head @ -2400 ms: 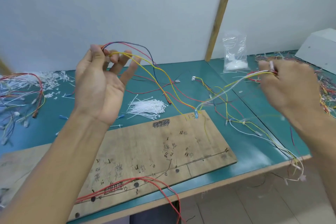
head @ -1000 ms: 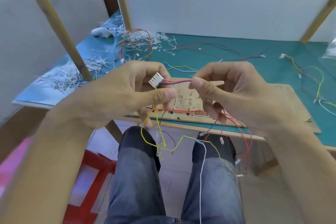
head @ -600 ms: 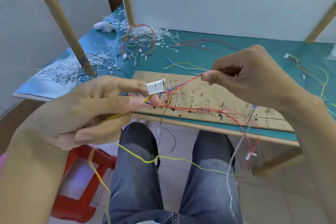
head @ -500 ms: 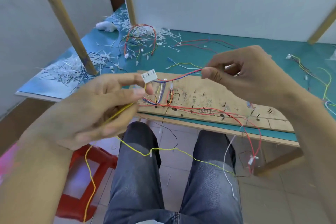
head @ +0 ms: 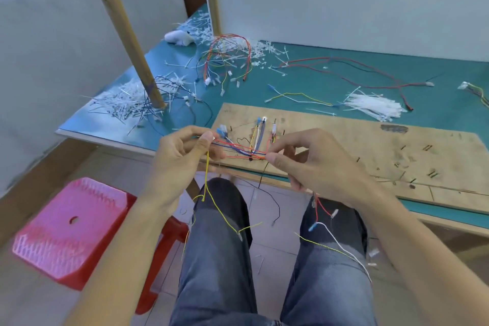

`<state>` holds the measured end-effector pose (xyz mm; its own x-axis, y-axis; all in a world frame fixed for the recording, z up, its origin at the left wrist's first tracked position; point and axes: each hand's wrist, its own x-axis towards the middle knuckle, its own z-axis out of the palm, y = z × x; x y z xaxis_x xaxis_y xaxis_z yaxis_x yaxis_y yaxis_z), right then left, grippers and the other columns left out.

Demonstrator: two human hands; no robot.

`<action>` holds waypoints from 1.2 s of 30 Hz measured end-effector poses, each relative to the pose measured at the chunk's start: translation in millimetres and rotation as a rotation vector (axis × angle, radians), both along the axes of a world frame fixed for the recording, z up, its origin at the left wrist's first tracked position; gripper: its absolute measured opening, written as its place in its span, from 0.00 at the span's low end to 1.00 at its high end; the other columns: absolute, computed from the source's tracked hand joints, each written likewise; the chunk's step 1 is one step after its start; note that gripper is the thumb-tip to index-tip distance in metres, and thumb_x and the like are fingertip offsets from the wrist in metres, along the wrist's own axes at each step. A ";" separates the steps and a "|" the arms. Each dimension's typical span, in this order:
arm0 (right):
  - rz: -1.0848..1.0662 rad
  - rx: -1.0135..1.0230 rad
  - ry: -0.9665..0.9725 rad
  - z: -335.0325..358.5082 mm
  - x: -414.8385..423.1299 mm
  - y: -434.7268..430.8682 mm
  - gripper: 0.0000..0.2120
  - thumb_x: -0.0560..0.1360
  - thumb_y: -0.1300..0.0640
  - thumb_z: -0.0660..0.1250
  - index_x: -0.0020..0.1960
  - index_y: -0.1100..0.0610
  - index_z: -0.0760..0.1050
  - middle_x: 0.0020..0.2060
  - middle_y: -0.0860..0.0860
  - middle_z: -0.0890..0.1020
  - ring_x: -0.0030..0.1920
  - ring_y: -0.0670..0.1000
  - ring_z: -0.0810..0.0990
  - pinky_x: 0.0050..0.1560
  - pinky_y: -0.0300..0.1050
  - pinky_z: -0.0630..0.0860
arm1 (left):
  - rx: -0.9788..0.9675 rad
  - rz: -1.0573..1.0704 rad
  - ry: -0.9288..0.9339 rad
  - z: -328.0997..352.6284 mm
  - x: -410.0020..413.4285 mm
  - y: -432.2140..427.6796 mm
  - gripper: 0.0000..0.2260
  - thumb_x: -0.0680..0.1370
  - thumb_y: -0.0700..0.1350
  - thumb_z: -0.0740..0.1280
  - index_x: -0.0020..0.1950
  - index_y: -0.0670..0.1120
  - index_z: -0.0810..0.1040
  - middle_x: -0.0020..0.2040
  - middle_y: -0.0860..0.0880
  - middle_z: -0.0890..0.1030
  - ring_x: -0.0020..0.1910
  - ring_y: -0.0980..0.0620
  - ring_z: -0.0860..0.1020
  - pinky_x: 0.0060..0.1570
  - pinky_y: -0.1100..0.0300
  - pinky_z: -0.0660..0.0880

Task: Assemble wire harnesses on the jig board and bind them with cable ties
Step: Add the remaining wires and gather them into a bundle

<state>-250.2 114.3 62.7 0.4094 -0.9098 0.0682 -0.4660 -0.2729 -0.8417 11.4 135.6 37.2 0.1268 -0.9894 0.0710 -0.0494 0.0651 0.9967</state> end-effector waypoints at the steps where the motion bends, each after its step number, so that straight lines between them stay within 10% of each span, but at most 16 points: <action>1: -0.012 0.007 0.017 -4.0 5.2 -5.0 0.05 0.80 0.52 0.74 0.46 0.49 0.85 0.25 0.45 0.76 0.26 0.47 0.76 0.35 0.40 0.74 | 0.005 0.041 -0.038 -6.6 3.3 -5.7 0.07 0.84 0.44 0.69 0.49 0.50 0.86 0.42 0.44 0.88 0.41 0.51 0.86 0.36 0.60 0.81; 18: -0.189 0.097 0.154 -25.3 65.8 -72.6 0.08 0.77 0.56 0.72 0.38 0.52 0.84 0.31 0.50 0.84 0.34 0.56 0.83 0.37 0.42 0.79 | 0.072 0.326 -0.308 -61.1 36.4 -66.7 0.03 0.76 0.46 0.78 0.44 0.54 0.88 0.34 0.52 0.85 0.30 0.52 0.83 0.33 0.47 0.85; 25: -0.213 0.028 0.346 -27.6 63.3 -68.2 0.07 0.76 0.52 0.74 0.38 0.48 0.84 0.33 0.45 0.81 0.38 0.46 0.79 0.36 0.42 0.72 | -0.026 0.425 -0.541 -70.9 28.0 -67.3 0.02 0.74 0.54 0.79 0.44 0.57 0.89 0.29 0.68 0.78 0.30 0.63 0.75 0.31 0.71 0.66; 36: -0.053 0.229 0.285 -20.9 26.9 -42.2 0.11 0.79 0.49 0.74 0.40 0.53 0.83 0.29 0.52 0.84 0.26 0.47 0.80 0.36 0.43 0.76 | 0.026 0.343 -0.449 -75.6 34.3 -71.6 0.11 0.74 0.51 0.79 0.41 0.70 0.85 0.34 0.61 0.85 0.33 0.64 0.80 0.35 0.70 0.74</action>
<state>-223.3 72.0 41.7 0.3348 -0.9087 -0.2494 -0.6989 -0.0619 -0.7125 45.7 64.0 -38.4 0.4044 -0.8989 0.1685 -0.4826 -0.0532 0.8742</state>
